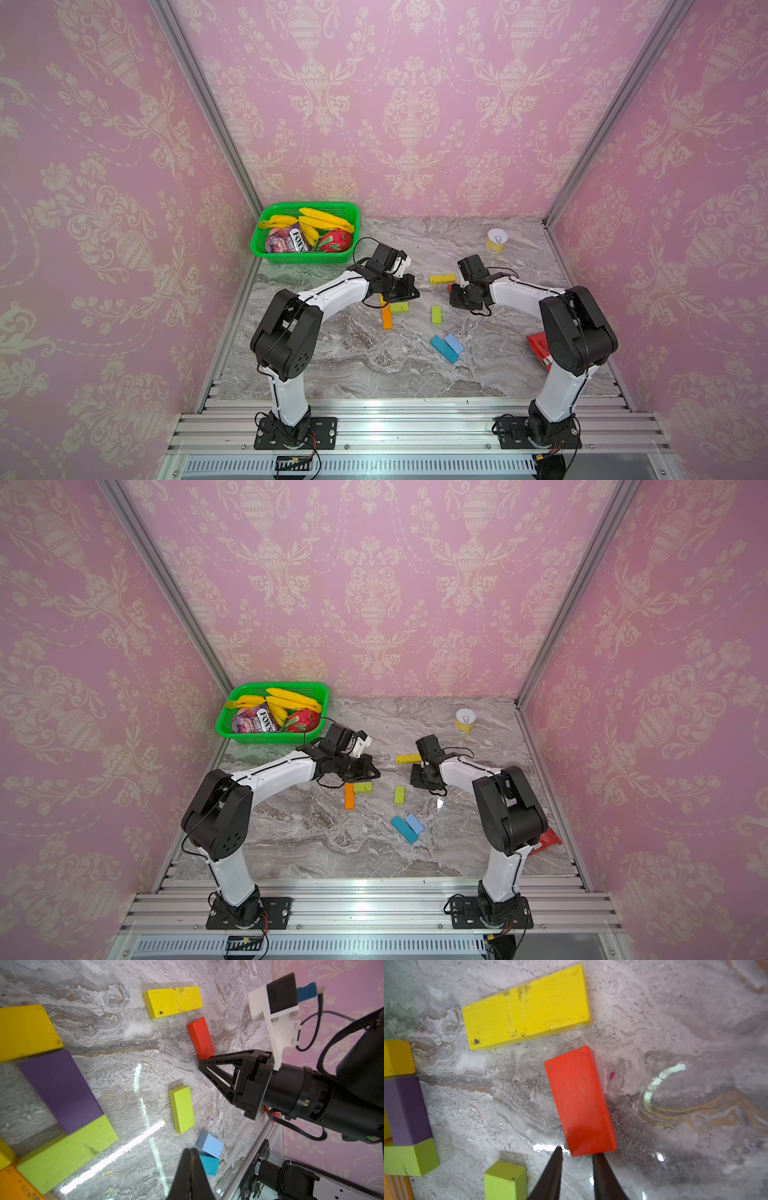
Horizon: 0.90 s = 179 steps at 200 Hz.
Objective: Assemble the letter p with building blocks
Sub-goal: Assemble the building block at the center of the board.
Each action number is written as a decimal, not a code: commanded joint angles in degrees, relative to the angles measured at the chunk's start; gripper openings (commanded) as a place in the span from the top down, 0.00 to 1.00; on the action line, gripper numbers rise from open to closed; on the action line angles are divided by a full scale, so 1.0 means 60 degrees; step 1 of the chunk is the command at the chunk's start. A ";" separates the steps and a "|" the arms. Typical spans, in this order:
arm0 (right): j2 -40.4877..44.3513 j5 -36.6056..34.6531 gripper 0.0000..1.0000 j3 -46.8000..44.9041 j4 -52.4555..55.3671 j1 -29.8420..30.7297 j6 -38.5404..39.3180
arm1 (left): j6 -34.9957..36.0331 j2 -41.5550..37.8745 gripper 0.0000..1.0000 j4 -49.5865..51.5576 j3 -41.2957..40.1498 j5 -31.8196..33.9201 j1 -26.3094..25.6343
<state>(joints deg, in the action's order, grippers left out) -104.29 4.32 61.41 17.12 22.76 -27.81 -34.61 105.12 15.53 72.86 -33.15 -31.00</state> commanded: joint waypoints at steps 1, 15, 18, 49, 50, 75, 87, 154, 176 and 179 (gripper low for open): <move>-0.0449 0.0157 0.71 0.0175 0.0251 -0.0061 0.0067 | 0.0058 0.0094 0.93 0.0259 0.0246 -0.0101 -0.0075; -0.0449 0.0189 0.71 0.0232 0.0223 -0.0066 0.0054 | 0.0056 0.0058 0.93 0.0279 0.0227 -0.0073 -0.0091; -0.0459 0.0183 0.71 0.0242 0.0222 -0.0065 0.0051 | 0.0056 0.0049 0.93 0.0277 0.0221 -0.0059 -0.0091; -0.0343 0.0203 0.71 0.0217 0.0311 -0.0059 0.0045 | 0.0059 -0.0041 0.94 0.0313 0.0140 -0.0017 -0.0106; -0.0328 0.0203 0.71 0.0206 0.0318 -0.0059 0.0048 | 0.0057 -0.0043 0.93 0.0312 0.0136 -0.0015 -0.0106; 0.0082 0.0130 0.70 -0.0053 0.0246 -0.0066 0.0003 | 0.0056 -0.0026 0.93 0.0306 0.0143 -0.0037 -0.0128; 0.0282 0.0129 0.70 -0.0068 0.0324 -0.0071 0.0033 | 0.0048 0.0043 0.94 0.0325 0.0210 -0.0078 -0.0161; 0.1691 0.0097 0.66 -0.0173 0.1144 -0.0795 0.0168 | -0.0026 0.1124 0.94 0.0452 0.1243 -0.0237 -0.0773; 0.1571 0.0364 0.66 -0.0443 0.0954 -0.1301 0.0167 | -0.0170 0.1686 0.94 0.0340 0.1582 -0.0073 -0.0958; 0.1537 0.0407 0.66 -0.0467 0.0912 -0.1347 0.0184 | -0.0203 0.1767 0.94 0.0332 0.1623 -0.0026 -0.0976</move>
<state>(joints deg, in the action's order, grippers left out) -94.04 5.30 60.60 20.60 17.26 -27.42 -34.68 111.90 16.51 80.31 -33.17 -35.64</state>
